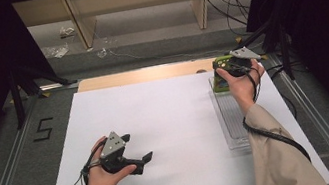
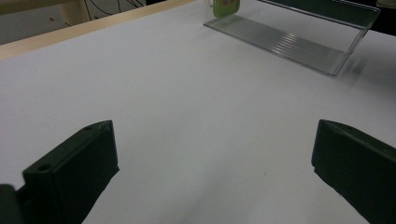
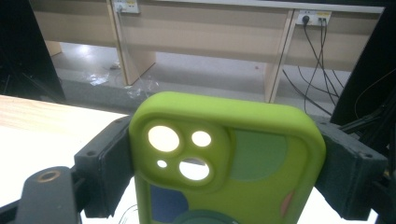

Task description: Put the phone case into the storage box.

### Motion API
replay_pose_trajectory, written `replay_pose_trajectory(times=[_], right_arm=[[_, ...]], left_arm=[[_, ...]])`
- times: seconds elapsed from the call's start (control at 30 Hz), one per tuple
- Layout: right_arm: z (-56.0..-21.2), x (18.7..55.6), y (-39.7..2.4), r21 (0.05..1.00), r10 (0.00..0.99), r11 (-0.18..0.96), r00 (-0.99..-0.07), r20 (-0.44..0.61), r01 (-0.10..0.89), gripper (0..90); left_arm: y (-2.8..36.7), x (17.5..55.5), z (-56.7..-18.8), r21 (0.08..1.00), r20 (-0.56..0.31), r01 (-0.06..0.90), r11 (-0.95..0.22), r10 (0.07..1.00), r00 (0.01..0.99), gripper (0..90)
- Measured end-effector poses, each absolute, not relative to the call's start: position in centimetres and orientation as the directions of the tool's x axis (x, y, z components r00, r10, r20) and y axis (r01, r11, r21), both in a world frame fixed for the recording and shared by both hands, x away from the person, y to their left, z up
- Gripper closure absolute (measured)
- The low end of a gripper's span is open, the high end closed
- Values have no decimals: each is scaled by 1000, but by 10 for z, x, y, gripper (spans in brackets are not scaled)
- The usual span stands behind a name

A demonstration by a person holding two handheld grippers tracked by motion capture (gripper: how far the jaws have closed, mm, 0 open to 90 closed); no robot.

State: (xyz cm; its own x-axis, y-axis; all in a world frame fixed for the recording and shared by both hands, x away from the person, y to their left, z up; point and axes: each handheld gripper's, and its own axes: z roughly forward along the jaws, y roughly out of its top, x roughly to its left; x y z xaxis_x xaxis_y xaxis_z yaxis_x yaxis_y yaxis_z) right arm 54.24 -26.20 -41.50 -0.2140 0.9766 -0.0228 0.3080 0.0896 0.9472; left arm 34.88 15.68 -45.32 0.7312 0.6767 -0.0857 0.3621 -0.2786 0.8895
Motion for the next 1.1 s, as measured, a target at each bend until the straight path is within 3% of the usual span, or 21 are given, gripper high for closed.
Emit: replay_pose_trajectory(times=[1.1], right_arm=[[-423, 551, -259, 944, 974, 115, -219, -47, 308, 164]], left_arm=[[157, 349, -454, 887, -88, 366, -280, 676, 731, 0]])
